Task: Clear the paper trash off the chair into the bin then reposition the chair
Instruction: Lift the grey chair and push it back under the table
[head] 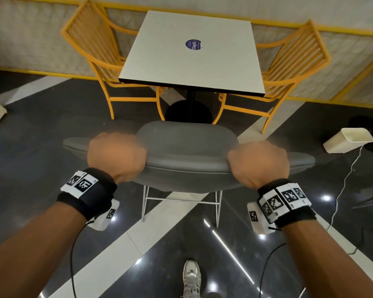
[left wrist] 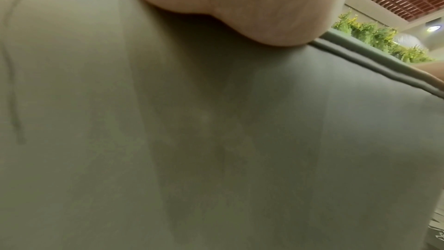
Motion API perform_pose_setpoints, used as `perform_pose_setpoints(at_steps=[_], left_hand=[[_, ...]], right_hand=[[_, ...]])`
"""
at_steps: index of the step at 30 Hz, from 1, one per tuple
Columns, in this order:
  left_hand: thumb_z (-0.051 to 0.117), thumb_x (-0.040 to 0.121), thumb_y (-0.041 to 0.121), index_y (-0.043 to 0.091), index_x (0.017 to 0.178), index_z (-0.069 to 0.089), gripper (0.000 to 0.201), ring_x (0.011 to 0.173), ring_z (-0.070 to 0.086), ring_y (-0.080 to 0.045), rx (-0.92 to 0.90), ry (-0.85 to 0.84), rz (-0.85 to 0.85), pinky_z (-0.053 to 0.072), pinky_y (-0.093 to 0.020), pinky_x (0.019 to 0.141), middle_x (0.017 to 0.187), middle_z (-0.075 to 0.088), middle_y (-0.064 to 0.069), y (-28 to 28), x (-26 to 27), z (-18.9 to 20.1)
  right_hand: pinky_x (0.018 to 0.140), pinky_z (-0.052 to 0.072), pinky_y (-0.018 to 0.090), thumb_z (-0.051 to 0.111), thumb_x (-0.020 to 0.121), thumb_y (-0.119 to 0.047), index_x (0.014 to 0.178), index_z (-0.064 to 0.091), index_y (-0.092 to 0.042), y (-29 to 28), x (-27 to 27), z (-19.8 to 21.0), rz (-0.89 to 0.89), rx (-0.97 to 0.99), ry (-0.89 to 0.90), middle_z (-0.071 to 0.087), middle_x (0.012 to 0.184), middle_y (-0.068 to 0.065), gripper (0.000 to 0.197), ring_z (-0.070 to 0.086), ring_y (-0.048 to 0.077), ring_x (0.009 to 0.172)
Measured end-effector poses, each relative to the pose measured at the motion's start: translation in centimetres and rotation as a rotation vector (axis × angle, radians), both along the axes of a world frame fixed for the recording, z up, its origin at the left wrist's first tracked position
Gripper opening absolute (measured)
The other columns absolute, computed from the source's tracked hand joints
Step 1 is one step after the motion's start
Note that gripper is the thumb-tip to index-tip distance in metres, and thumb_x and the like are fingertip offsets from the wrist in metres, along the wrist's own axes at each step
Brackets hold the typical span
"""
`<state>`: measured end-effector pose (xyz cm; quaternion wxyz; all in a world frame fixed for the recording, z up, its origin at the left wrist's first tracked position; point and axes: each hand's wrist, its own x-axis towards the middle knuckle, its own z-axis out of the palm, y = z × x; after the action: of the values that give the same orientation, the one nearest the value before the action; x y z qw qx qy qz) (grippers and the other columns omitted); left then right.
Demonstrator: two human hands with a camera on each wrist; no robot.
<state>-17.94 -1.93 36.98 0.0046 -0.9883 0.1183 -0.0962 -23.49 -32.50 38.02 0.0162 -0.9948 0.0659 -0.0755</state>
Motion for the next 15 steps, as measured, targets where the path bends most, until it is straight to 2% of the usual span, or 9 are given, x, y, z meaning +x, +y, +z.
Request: perform_pose_setpoints(at_steps=[6, 9, 12, 15], left_hand=[[0.032, 0.078, 0.035, 0.014, 0.054, 0.052, 0.037, 0.051, 0.046, -0.029, -0.013, -0.011, 0.013, 0.031, -0.031, 0.056, 0.052, 0.050, -0.003, -2.0, 4.0, -0.1], [0.030, 0.078, 0.037, 0.014, 0.055, 0.050, 0.038, 0.052, 0.047, -0.030, -0.014, -0.013, 0.030, 0.033, -0.031, 0.057, 0.053, 0.051, -0.005, -2.5, 6.3, -0.2], [0.031, 0.079, 0.038, 0.014, 0.056, 0.050, 0.038, 0.054, 0.049, -0.031, -0.019, 0.006, 0.030, 0.043, -0.034, 0.058, 0.055, 0.052, -0.005, -2.8, 8.3, 0.0], [0.032, 0.080, 0.037, 0.014, 0.056, 0.052, 0.039, 0.052, 0.049, -0.031, -0.012, 0.011, 0.030, 0.041, -0.032, 0.056, 0.054, 0.052, -0.005, -2.9, 10.2, -0.1]], right_hand=[[0.054, 0.044, 0.031, 0.037, 0.081, -0.043, 0.051, 0.051, -0.011, -2.0, 4.9, -0.1, 0.001, 0.026, 0.000, 0.048, 0.048, 0.002, 0.047, 0.046, 0.029, 0.047], [0.054, 0.043, 0.030, 0.036, 0.082, -0.045, 0.051, 0.053, -0.013, -2.6, 7.4, -0.2, 0.020, 0.026, -0.021, 0.050, 0.050, 0.002, 0.048, 0.047, 0.027, 0.047], [0.056, 0.042, 0.031, 0.037, 0.082, -0.044, 0.051, 0.054, -0.013, -2.9, 9.4, -0.2, 0.030, 0.022, -0.031, 0.052, 0.052, 0.003, 0.047, 0.048, 0.028, 0.049], [0.055, 0.038, 0.030, 0.037, 0.082, -0.043, 0.049, 0.052, -0.013, -3.2, 11.4, -0.2, 0.035, 0.031, -0.038, 0.048, 0.049, 0.001, 0.047, 0.043, 0.025, 0.046]])
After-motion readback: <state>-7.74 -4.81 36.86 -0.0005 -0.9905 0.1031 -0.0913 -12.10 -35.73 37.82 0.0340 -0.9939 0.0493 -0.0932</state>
